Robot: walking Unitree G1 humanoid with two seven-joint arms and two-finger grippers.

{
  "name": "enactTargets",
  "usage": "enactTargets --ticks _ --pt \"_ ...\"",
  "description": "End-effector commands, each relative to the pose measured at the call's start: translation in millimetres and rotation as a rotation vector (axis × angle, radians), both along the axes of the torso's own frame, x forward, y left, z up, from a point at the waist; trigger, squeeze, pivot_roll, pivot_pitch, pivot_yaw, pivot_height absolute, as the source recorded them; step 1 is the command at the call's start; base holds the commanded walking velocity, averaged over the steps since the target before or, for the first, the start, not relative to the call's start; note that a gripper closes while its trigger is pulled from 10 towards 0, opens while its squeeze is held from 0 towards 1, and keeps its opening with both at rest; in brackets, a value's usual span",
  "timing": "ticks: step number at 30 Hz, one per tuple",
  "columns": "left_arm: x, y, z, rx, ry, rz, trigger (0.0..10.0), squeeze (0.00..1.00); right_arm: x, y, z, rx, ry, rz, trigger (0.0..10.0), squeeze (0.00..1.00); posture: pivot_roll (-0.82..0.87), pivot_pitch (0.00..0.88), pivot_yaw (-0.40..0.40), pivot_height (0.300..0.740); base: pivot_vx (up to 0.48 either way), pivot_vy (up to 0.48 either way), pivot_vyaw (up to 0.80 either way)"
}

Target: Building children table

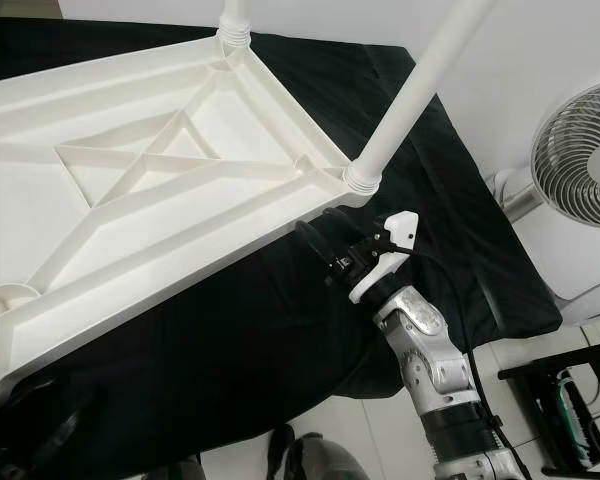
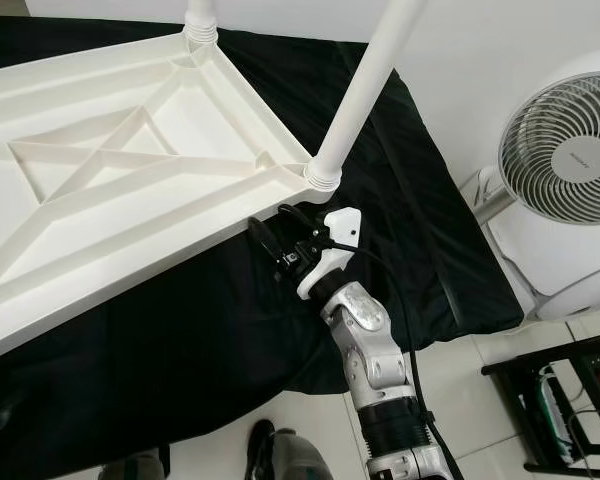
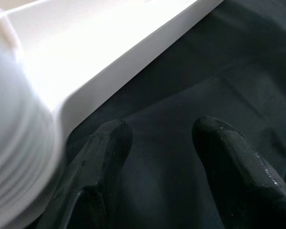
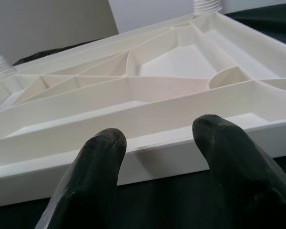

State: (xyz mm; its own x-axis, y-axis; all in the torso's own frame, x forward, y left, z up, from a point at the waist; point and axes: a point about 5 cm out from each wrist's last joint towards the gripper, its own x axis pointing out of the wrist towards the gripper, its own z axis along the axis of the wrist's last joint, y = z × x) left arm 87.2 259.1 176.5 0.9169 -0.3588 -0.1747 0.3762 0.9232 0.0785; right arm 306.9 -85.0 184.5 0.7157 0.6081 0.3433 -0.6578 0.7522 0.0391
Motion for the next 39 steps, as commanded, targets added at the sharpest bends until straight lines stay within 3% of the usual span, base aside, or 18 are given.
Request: enactTargets --ticks 1,10,17,18,20,32,39 --pt "-5.9 0.0 1 0.011 0.010 -0.017 10.0 0.00 0.3 -1.4 -7 -0.013 0.020 0.011 10.0 0.00 0.47 0.298 -0.228 0.740 0.000 0.000 0.00" --pt "-19.5 19.9 10 0.128 0.018 0.080 10.0 0.00 4.5 9.9 -7 -0.008 0.023 0.066 10.0 0.00 0.50 0.310 -0.252 0.740 0.000 0.000 0.00" --pt "-16.5 39.1 22 0.232 -0.024 0.154 10.0 0.00 6.2 13.2 -8 -0.006 0.017 0.082 10.0 0.00 0.51 0.313 -0.257 0.740 0.000 0.000 0.00" --pt "-6.9 49.8 29 0.275 -0.063 0.185 10.0 0.00 6.2 14.0 -8 -0.002 0.016 0.082 10.0 0.00 0.51 0.310 -0.250 0.740 0.000 0.000 0.00" --pt "-2.9 53.4 33 0.296 -0.079 0.190 10.0 0.00 6.4 14.5 -8 -0.001 0.015 0.081 10.0 0.00 0.50 0.307 -0.243 0.740 0.000 0.000 0.00" --pt "20.5 65.3 53 0.416 -0.092 0.102 10.0 0.00 7.1 11.3 -8 0.014 0.001 0.038 10.0 0.00 0.48 0.281 -0.201 0.740 0.000 0.000 0.00" --pt "35.7 98.9 60 0.623 -0.040 0.155 10.0 0.00 6.5 11.6 -8 0.026 -0.007 0.023 10.0 0.00 0.47 0.266 -0.181 0.740 0.000 0.000 0.00"
